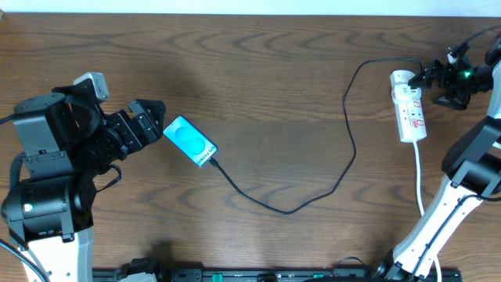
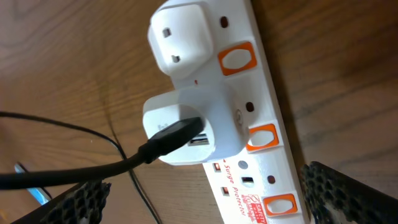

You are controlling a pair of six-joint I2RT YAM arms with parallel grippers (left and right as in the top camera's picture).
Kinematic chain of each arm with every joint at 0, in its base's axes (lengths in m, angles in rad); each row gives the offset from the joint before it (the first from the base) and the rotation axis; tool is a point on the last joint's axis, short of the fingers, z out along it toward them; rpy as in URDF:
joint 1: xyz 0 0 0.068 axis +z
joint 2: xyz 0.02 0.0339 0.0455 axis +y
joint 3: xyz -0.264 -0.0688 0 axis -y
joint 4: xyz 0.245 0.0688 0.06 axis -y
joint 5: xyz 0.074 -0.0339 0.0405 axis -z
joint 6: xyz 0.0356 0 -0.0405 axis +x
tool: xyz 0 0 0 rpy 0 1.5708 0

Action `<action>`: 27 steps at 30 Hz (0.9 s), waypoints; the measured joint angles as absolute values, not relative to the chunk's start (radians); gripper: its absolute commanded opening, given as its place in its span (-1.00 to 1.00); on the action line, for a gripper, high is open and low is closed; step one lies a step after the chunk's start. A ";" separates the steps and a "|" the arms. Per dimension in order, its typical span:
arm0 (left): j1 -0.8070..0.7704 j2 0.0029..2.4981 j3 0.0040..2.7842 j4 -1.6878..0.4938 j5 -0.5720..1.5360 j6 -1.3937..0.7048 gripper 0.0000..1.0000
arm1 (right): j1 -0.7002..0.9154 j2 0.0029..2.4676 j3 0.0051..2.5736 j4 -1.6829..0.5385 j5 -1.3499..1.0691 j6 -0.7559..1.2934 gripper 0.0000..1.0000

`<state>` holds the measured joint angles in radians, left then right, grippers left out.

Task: Plug charger to phone and switch on socket
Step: 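Move the right gripper to the power strip's orange switch, then press the orange switch beside the charger plug with the right gripper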

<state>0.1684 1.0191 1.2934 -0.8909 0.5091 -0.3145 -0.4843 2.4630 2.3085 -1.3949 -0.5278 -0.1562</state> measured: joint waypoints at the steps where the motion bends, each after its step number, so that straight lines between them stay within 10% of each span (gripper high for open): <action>1: 0.168 1.019 1.293 -0.891 0.509 -0.315 0.84 | -0.477 2.463 2.308 -1.396 -0.531 -0.176 0.99; 27: 0.168 1.019 1.293 -0.891 0.509 -0.315 0.84 | -0.425 2.464 2.308 -1.386 -0.488 -0.207 0.99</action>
<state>0.1684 1.0191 1.2934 -0.8909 0.5091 -0.3145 -0.4248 2.4641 2.3085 -1.3865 -0.4885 -0.2073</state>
